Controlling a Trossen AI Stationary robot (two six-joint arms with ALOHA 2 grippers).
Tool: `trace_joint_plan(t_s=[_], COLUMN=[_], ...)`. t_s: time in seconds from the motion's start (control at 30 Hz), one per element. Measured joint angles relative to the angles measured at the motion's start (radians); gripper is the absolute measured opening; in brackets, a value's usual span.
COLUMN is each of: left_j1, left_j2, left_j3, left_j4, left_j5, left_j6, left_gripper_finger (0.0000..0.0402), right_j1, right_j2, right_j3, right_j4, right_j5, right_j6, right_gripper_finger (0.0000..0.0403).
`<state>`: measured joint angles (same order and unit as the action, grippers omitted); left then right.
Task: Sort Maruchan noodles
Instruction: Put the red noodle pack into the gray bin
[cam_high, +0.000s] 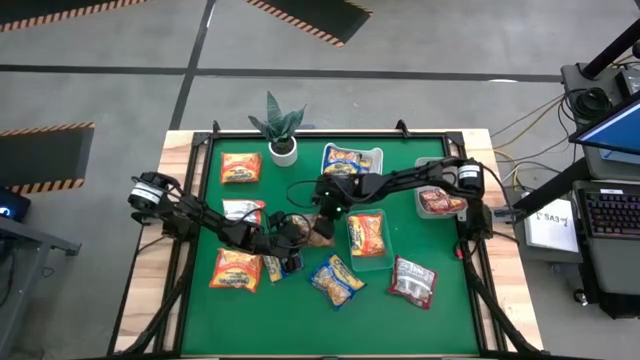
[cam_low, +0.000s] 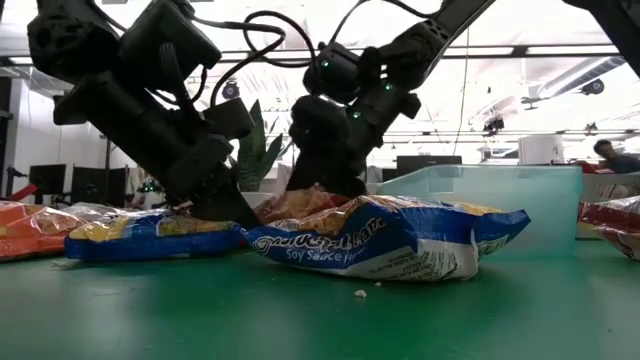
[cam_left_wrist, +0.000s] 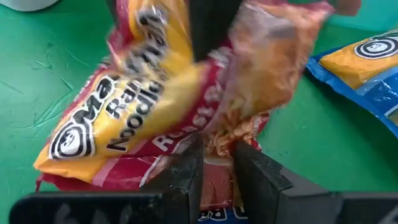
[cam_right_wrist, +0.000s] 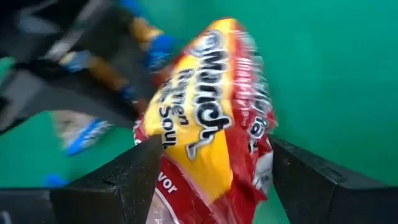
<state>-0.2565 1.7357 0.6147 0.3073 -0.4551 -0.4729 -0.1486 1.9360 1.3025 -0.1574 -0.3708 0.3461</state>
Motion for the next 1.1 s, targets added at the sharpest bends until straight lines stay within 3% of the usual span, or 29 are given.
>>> trace_joint_plan(t_s=[0.1, 0.3, 0.67, 0.93, 1.1], left_j1=[0.000, 0.000, -0.001, -0.011, -0.020], left_j2=[0.000, 0.001, -0.001, -0.064, -0.144], left_j3=[0.000, 0.001, 0.007, 0.007, 0.007], left_j4=[0.005, 0.013, 0.017, 0.000, -0.056], left_j5=[-0.002, -0.004, -0.005, -0.003, -0.006], left_j6=[0.000, 0.000, 0.019, 0.047, 0.075], left_gripper_finger=[0.0075, 0.0075, 0.0075, 0.0075, 0.0075], right_j1=[0.001, 0.001, 0.002, 0.003, 0.003], right_j2=[0.022, 0.050, 0.038, 0.035, 0.012], right_j3=[0.000, 0.013, 0.019, 0.019, 0.019], right_j4=[0.053, 0.067, 0.060, 0.062, 0.059], right_j5=[-0.055, -0.060, -0.065, -0.071, -0.071], right_j6=[0.010, 0.013, 0.010, 0.004, -0.011], right_gripper_finger=[0.0255, 0.0221, 0.0125, 0.0048, 0.0031])
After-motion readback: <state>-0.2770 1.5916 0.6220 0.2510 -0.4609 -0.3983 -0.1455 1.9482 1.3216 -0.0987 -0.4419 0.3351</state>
